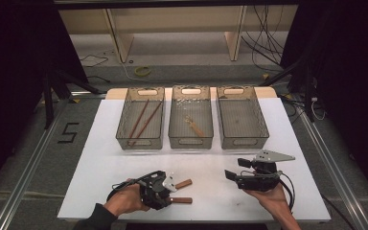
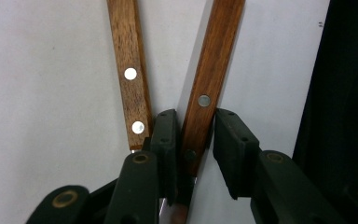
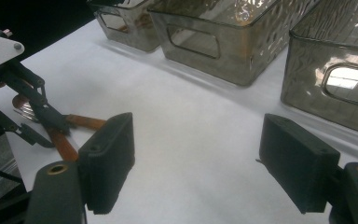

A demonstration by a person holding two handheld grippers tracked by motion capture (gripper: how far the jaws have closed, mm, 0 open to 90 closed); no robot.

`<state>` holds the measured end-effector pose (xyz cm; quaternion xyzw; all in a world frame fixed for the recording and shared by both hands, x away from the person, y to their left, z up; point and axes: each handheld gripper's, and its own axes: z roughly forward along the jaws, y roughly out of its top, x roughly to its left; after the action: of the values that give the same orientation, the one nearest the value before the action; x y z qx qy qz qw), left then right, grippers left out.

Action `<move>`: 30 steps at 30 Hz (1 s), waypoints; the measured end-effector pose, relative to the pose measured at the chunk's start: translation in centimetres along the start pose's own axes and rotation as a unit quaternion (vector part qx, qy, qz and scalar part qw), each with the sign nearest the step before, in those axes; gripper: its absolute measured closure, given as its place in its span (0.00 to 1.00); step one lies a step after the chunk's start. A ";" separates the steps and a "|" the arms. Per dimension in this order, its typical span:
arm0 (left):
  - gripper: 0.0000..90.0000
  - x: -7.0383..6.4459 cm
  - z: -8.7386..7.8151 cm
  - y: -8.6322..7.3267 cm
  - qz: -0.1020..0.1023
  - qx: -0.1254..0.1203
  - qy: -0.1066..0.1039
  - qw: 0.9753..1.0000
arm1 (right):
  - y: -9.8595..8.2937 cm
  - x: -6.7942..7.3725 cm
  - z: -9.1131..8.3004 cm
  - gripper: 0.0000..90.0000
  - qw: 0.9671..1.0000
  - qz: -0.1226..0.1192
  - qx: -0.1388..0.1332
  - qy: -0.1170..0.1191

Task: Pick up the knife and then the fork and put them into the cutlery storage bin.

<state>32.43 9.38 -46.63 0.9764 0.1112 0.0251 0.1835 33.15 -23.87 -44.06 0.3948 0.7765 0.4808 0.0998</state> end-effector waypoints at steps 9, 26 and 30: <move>0.81 -0.1 0.0 0.1 0.012 0.005 -0.005 1.000 | 0.0 0.0 0.0 0.30 1.000 0.000 0.000 0.000; 0.85 -0.1 -0.2 0.1 0.021 0.004 -0.008 1.000 | 0.0 0.0 0.0 0.31 1.000 -0.001 -0.002 0.000; 0.85 0.1 -0.5 0.1 0.016 -0.001 -0.008 1.000 | 0.1 0.1 0.0 0.31 1.000 -0.003 -0.001 0.003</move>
<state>32.47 9.49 -46.11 0.9779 0.0940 0.0200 0.1854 33.11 -23.76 -43.98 0.3911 0.7774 0.4825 0.0995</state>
